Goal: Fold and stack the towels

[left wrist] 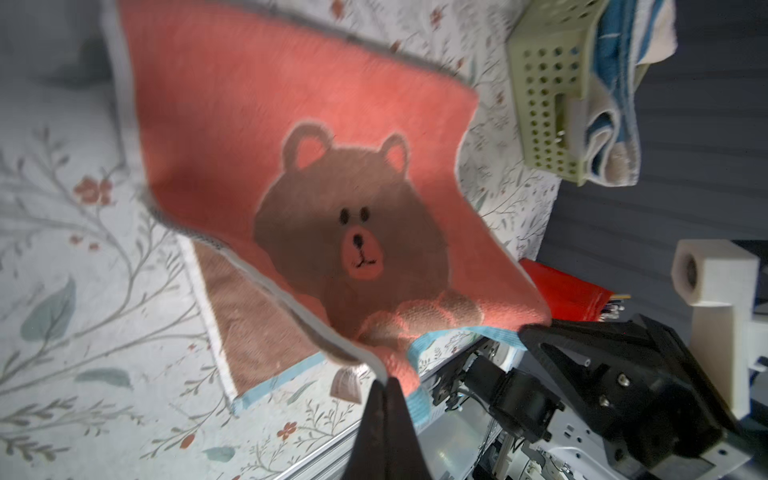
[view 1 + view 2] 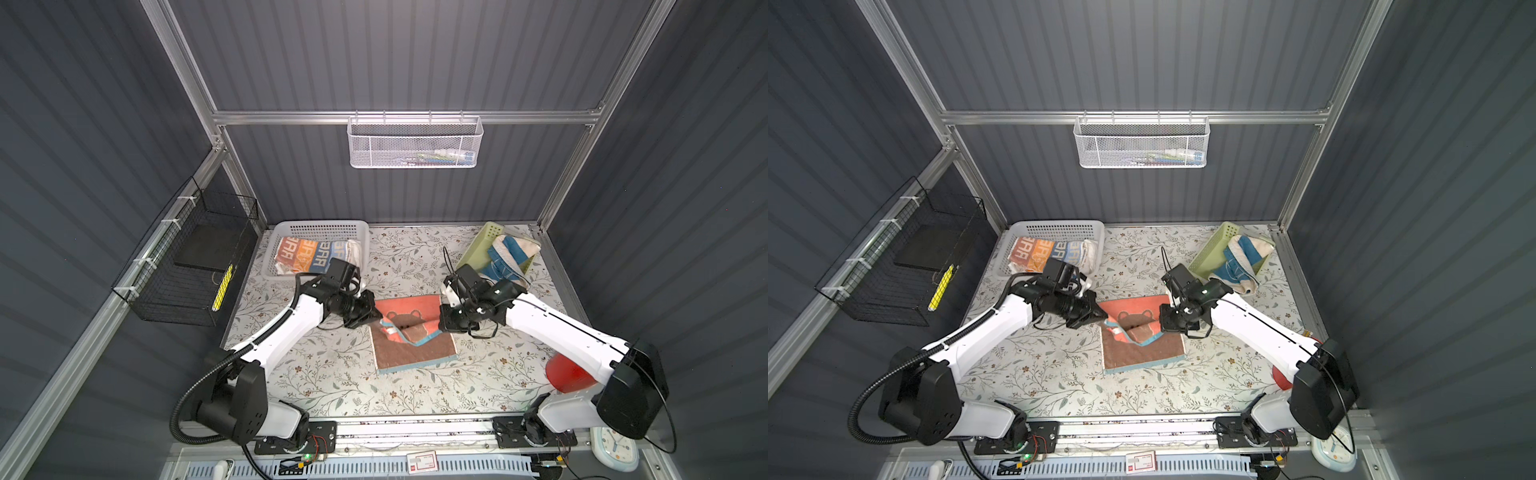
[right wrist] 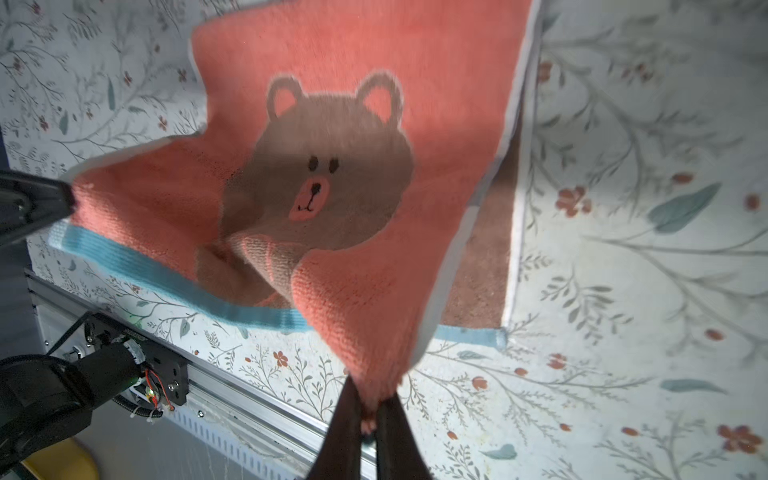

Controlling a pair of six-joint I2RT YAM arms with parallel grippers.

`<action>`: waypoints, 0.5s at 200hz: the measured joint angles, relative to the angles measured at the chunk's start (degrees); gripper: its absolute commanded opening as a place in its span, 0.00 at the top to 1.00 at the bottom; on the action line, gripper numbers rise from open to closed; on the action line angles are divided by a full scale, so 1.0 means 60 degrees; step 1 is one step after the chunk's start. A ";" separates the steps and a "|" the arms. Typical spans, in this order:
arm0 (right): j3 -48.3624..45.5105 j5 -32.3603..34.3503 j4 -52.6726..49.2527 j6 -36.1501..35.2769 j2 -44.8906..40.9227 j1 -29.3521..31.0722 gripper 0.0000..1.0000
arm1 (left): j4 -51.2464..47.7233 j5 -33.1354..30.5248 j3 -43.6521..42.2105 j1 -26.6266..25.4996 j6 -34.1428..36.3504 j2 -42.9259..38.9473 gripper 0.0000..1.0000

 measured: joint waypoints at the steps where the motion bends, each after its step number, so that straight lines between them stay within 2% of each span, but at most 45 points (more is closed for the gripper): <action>1: 0.0058 0.0004 -0.0022 -0.0040 0.0029 -0.0029 0.91 | -0.0022 -0.0018 0.0135 0.0011 0.0055 0.0080 1.00; 44: 0.3504 0.0011 -0.0969 -0.1512 0.1949 -0.1315 0.91 | -0.0484 -0.0091 0.3326 0.0514 0.0929 0.1996 1.00; 75: 0.5475 -0.0171 -0.1468 -0.2208 0.3166 -0.1949 0.91 | -0.0721 -0.0091 0.4277 0.0933 0.1330 0.2634 1.00; 100: 0.6036 -0.0382 -0.1687 -0.2503 0.3588 -0.2248 0.91 | -0.0951 -0.0131 0.4371 0.1115 0.1585 0.2779 1.00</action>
